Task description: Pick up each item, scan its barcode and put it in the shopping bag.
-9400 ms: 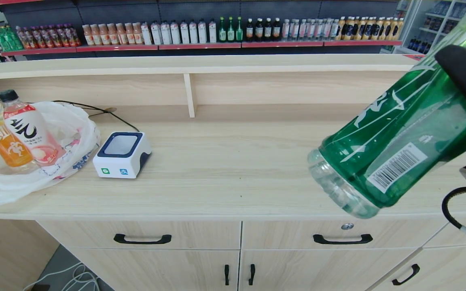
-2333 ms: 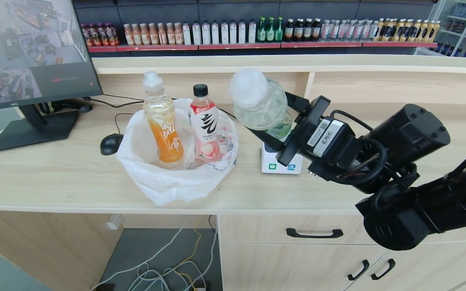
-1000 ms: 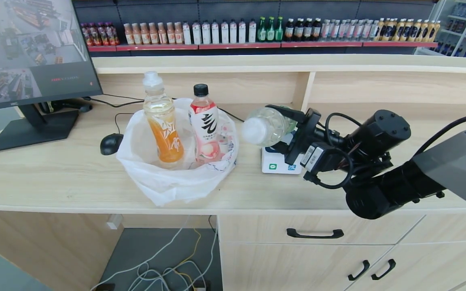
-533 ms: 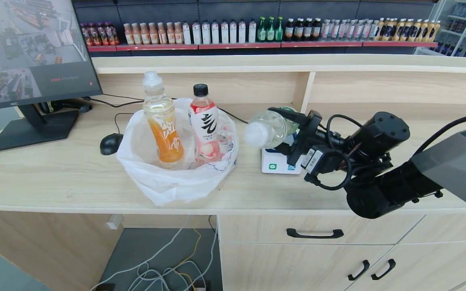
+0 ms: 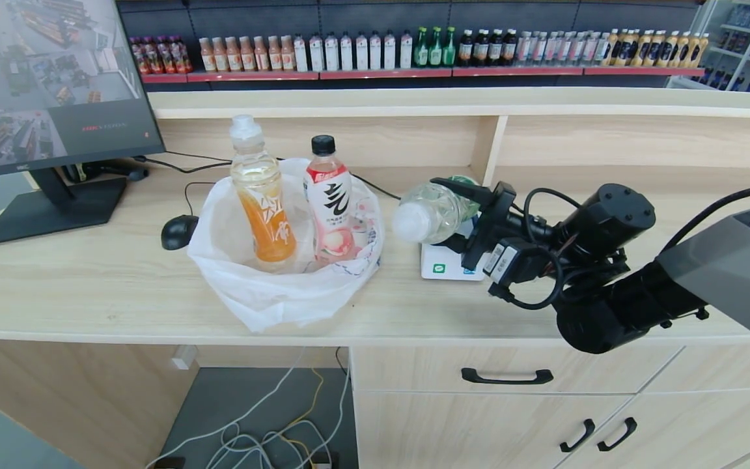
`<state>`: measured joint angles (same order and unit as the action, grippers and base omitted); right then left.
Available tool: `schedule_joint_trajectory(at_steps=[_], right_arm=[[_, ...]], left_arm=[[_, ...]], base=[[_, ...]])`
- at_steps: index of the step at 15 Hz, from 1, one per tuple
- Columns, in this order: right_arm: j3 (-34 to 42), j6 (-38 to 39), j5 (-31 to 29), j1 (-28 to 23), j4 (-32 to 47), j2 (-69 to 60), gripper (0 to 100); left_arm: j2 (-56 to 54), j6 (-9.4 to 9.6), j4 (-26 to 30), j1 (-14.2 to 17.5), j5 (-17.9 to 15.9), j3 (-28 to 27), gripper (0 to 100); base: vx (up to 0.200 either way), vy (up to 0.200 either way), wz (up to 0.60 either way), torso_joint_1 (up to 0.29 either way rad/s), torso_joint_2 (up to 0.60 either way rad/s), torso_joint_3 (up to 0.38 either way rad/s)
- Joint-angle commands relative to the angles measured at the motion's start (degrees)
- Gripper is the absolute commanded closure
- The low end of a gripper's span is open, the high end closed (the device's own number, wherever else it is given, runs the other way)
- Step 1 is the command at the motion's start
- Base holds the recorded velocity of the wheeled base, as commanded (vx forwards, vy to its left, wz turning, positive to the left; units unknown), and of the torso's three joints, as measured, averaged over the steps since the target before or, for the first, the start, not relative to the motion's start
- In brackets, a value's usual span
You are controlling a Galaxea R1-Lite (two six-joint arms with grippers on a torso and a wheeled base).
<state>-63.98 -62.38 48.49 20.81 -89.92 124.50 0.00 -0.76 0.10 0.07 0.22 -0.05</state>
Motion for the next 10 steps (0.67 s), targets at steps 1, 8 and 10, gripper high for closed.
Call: schedule_joint_trajectory(at_steps=[1, 8, 10], right_arm=[[0.08, -0.11, 0.02, -0.16, -0.08, -0.23, 100], [1.66, -0.02, 0.20, -0.07, -0.08, -3.74, 100], [4.30, 0.42, 0.20, -0.07, -0.08, -6.82, 100]], left_arm=[[0.00, -0.04, -0.01, 0.01, 0.04, 0.05, 0], [0.00, -0.04, -0.01, 0.01, -0.04, 0.05, 0], [0.00, -0.04, -0.01, 0.01, -0.04, 0.05, 0]], base=[[0.000, 0.000, 0.00, 0.000, 0.00, 0.000], [0.000, 0.000, 0.00, 0.000, 0.00, 0.000], [0.000, 0.000, 0.00, 0.000, 0.00, 0.000]])
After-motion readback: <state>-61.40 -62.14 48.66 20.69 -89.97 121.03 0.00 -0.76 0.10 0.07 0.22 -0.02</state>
